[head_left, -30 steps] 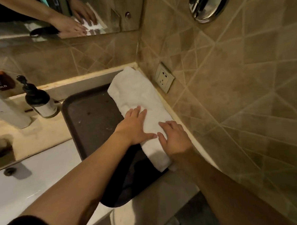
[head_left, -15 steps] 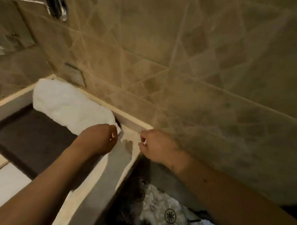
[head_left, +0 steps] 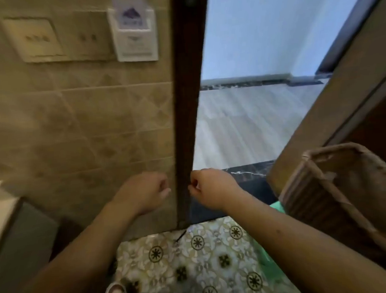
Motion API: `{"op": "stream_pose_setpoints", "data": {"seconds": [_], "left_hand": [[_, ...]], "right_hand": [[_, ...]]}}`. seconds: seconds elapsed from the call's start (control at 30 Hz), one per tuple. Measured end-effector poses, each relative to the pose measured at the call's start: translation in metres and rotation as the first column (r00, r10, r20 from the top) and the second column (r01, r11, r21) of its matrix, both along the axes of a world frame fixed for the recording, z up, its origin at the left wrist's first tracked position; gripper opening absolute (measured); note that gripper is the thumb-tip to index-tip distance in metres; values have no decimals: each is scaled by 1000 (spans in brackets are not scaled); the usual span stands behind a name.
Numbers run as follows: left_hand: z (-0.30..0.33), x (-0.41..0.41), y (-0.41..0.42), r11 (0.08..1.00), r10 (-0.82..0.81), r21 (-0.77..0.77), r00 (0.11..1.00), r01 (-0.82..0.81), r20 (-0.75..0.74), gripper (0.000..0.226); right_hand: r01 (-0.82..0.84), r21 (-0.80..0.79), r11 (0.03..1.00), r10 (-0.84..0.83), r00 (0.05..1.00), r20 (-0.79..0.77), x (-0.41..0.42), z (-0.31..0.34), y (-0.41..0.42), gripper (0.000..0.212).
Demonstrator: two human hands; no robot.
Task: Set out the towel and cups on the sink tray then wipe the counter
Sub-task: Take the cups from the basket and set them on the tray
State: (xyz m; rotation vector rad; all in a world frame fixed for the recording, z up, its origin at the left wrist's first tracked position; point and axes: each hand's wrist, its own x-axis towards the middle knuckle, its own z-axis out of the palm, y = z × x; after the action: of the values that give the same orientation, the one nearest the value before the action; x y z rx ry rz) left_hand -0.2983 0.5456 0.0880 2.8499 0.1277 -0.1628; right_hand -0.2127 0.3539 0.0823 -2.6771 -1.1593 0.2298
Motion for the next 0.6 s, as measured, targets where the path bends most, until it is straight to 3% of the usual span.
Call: {"op": "stream_pose_setpoints", "data": {"seconds": [0.23, 0.43, 0.6], "left_hand": [[9, 104, -199, 926, -376, -14, 926, 377, 33, 15], [8, 185, -339, 783, -621, 18, 782, 621, 54, 22], [-14, 265, -434, 694, -720, -31, 693, 719, -50, 12]], "right_hand": [[372, 9, 928, -372, 928, 8, 32, 15, -206, 13], [631, -25, 775, -632, 775, -20, 63, 19, -344, 13], [785, -98, 611, -791, 609, -57, 109, -3, -436, 14]]}}
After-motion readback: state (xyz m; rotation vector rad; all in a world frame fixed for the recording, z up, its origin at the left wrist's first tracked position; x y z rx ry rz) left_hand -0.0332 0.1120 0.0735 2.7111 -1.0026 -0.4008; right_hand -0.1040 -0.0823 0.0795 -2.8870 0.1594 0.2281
